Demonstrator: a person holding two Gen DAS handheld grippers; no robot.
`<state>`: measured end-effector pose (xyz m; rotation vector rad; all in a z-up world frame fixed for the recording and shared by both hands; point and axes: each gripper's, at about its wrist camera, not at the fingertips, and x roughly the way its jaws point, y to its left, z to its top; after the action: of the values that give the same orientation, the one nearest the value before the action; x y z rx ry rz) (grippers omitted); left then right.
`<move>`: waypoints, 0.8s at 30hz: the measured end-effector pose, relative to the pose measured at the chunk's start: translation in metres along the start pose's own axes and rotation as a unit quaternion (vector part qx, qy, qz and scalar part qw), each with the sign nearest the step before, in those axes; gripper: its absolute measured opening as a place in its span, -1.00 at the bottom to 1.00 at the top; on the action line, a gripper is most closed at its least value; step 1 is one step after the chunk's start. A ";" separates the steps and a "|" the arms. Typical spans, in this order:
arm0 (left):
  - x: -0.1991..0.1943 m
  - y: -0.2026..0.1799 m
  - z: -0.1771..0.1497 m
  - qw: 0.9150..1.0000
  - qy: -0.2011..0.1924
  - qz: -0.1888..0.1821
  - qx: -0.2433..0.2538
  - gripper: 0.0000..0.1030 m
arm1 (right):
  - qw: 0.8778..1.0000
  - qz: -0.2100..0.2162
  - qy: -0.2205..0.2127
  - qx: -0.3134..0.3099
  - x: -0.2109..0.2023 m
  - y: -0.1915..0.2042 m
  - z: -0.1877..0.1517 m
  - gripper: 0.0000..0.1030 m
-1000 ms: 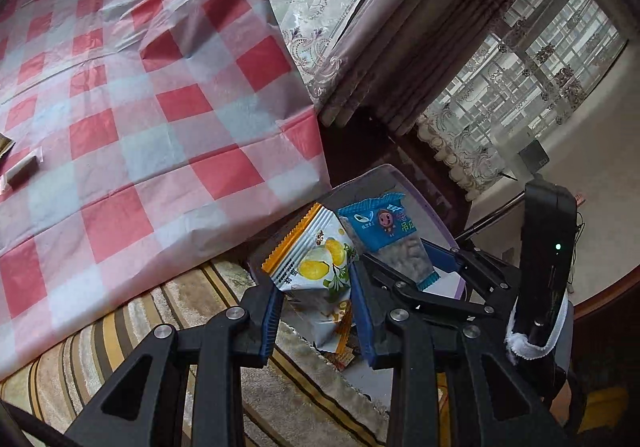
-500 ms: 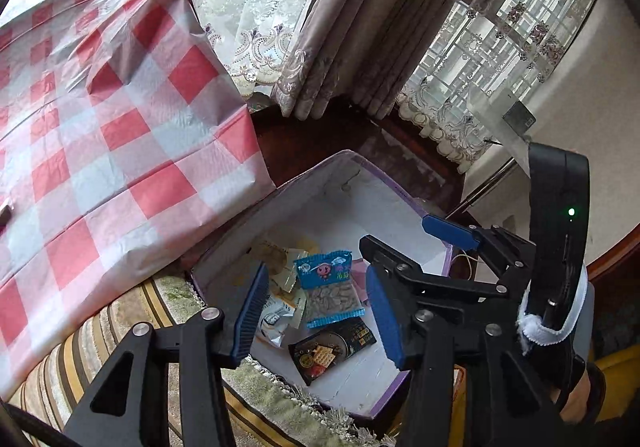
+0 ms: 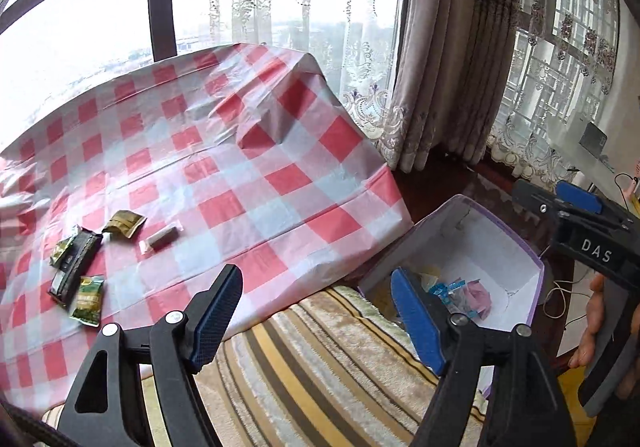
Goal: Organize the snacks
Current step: 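Move both tools back over the remaining snacks on the table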
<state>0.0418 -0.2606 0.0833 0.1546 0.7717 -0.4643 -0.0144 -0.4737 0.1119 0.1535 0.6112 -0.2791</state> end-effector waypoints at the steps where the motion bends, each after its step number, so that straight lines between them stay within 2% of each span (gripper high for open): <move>1: -0.005 0.009 -0.005 1.000 -0.003 0.016 -0.005 0.51 | 1.000 0.015 -0.008 0.002 -0.002 0.004 0.000 0.70; 7: -0.046 0.071 -0.033 0.992 -0.033 0.099 -0.068 0.51 | 0.998 0.062 -0.009 -0.024 0.000 0.032 -0.010 0.70; 11: -0.068 0.100 -0.052 0.984 -0.050 0.144 -0.092 0.51 | 0.993 0.114 0.019 -0.038 0.008 0.053 -0.018 0.70; 17: -0.079 0.141 -0.085 0.976 -0.040 0.154 -0.149 0.51 | 0.987 0.145 0.053 -0.049 0.016 0.085 -0.033 0.70; 21: -0.084 0.164 -0.100 0.969 -0.037 0.158 -0.184 0.51 | 0.979 0.165 0.089 -0.079 0.026 0.112 -0.043 0.70; 24: -0.085 0.174 -0.107 0.967 -0.036 0.157 -0.198 0.51 | 0.975 0.170 0.095 -0.102 0.027 0.129 -0.048 0.70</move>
<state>0.0004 -0.0441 0.0609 -0.1124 0.7372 -0.0100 0.0194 -0.3462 0.0654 0.0841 0.7859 0.1331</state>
